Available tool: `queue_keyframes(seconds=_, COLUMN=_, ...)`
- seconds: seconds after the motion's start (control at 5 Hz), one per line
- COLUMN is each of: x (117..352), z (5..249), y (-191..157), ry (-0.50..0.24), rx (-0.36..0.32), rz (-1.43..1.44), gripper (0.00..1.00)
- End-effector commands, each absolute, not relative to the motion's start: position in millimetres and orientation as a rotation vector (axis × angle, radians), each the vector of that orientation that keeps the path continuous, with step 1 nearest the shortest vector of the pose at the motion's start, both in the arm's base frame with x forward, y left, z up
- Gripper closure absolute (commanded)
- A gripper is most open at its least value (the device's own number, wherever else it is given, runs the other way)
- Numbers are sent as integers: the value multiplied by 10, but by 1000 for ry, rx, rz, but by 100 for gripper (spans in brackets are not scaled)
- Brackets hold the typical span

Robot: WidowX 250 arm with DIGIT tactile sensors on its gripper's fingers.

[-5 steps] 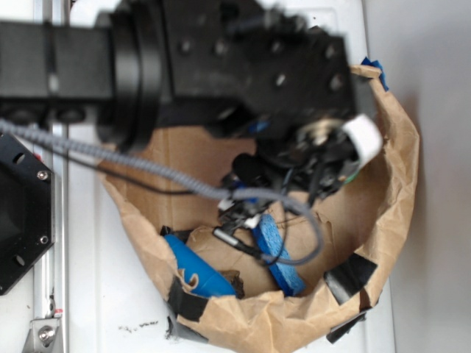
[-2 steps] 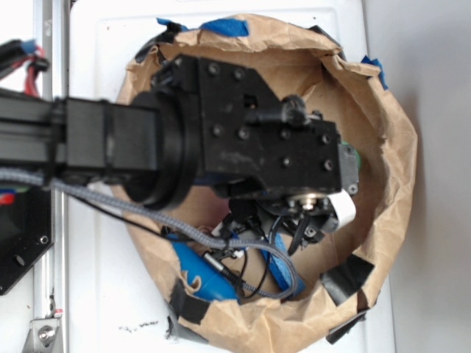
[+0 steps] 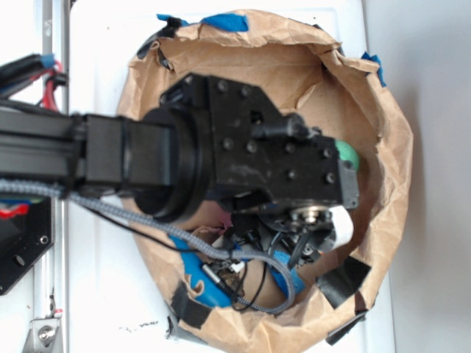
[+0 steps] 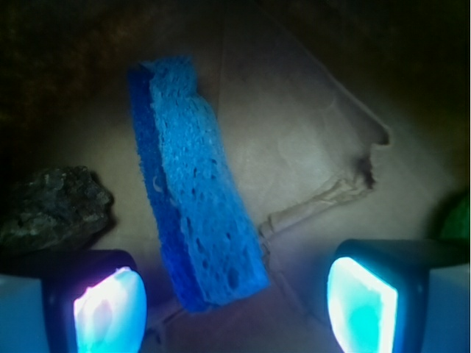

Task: Grab the blue sponge.

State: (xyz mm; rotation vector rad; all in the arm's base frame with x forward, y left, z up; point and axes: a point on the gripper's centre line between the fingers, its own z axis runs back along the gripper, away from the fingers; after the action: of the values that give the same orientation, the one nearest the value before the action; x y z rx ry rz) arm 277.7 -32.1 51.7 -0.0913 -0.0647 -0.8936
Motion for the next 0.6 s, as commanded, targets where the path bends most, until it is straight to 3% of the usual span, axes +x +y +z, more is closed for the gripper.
queue_keyframes(seconds=0.0, x=2905, z=405, y=-618, ry=-113, rx=-44, rz=-991, gripper=0)
queue_keyframes(seconds=0.2, x=2917, z=383, y=-648, ry=-122, rx=-52, rz=-984, gripper=100)
queue_keyframes(seconds=0.4, x=2917, z=459, y=-618, ry=-134, rx=-76, rz=-970, gripper=100)
